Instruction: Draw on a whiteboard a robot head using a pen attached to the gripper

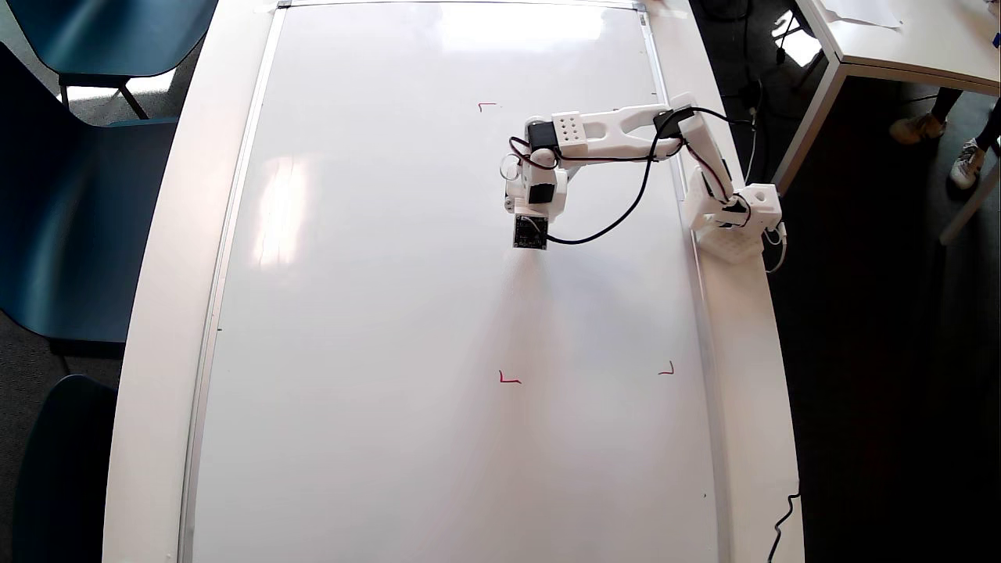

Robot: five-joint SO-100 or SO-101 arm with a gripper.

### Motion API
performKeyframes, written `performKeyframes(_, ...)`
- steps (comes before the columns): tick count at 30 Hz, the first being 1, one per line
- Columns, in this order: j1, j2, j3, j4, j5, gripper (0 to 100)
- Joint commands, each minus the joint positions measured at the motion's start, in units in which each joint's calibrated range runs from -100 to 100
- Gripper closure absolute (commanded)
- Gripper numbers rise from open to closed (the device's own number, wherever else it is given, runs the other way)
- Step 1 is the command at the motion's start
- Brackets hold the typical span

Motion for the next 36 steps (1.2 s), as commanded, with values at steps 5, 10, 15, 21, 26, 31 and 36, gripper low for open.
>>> performKeyframes(5, -0.14, -0.22, -0.95, -0.35, -0.13, 99)
performKeyframes(10, -0.14, -0.98, -0.49, -0.35, -0.13, 99)
performKeyframes(15, 0.22, -1.73, 3.41, -1.22, -0.13, 99)
performKeyframes(21, 0.22, -5.84, 9.68, -3.13, -0.08, 99)
performKeyframes(26, 0.30, -6.18, 11.22, -3.13, -0.08, 99)
performKeyframes(31, 0.15, -9.78, 14.58, -3.30, -0.08, 99)
performKeyframes(36, 0.45, -13.47, 20.66, -4.08, -0.13, 99)
